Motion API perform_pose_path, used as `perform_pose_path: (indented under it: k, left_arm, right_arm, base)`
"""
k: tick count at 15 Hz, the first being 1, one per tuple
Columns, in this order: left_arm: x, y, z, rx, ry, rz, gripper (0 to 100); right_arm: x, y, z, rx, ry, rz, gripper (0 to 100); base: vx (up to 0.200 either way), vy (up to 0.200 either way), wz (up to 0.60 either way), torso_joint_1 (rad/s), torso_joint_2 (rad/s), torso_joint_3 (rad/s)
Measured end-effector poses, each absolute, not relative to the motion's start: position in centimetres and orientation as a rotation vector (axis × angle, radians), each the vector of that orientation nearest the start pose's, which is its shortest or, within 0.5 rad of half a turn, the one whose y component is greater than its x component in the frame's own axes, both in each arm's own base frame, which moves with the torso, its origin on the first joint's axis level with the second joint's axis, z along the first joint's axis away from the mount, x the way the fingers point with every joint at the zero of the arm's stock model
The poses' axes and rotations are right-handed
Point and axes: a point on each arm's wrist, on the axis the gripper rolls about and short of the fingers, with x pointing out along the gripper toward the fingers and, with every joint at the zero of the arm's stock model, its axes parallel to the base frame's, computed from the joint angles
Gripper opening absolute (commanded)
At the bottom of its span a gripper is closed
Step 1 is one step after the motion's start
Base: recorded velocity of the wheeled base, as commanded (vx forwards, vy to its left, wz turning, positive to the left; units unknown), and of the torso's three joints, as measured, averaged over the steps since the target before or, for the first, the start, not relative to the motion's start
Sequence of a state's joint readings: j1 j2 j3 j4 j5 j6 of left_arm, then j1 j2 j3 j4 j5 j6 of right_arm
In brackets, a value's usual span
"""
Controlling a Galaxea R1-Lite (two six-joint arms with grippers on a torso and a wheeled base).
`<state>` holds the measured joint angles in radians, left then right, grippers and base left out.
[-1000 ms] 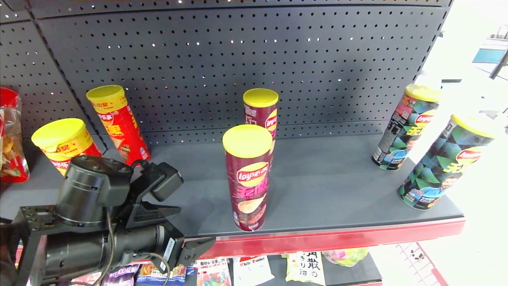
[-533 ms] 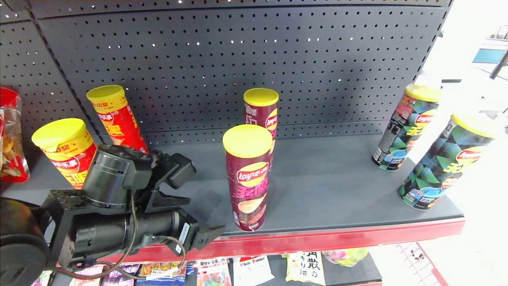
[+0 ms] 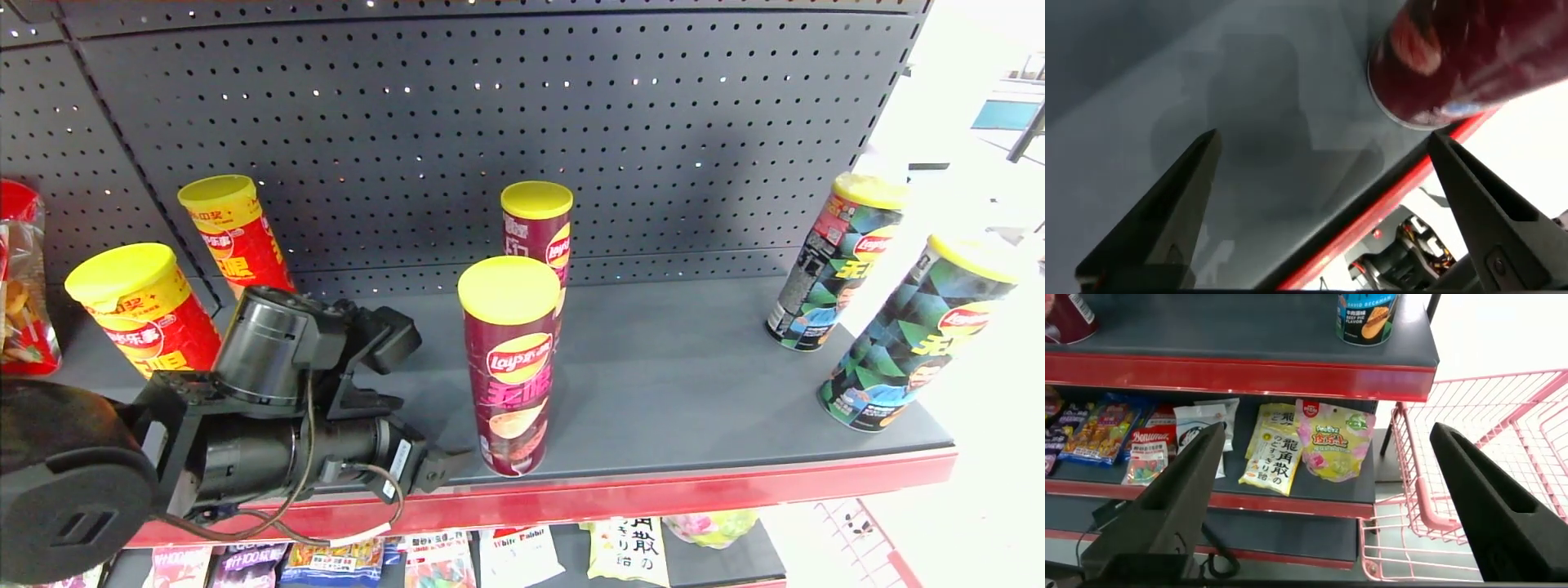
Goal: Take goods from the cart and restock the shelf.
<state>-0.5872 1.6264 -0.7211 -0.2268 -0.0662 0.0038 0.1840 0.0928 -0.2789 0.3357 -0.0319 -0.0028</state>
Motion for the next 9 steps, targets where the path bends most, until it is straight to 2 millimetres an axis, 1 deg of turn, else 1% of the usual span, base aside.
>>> perform_pose_path:
  k: [9]
  left_arm:
    - [23.4, -15.5, 14.4, 0.183, 0.66, -0.615, 100]
  right_arm:
    - [-3.9, -0.8, 12.0, -0.019, 0.145, 0.15, 100]
  base:
    - [0.0, 0.0, 0.0, 0.0, 0.0, 0.0]
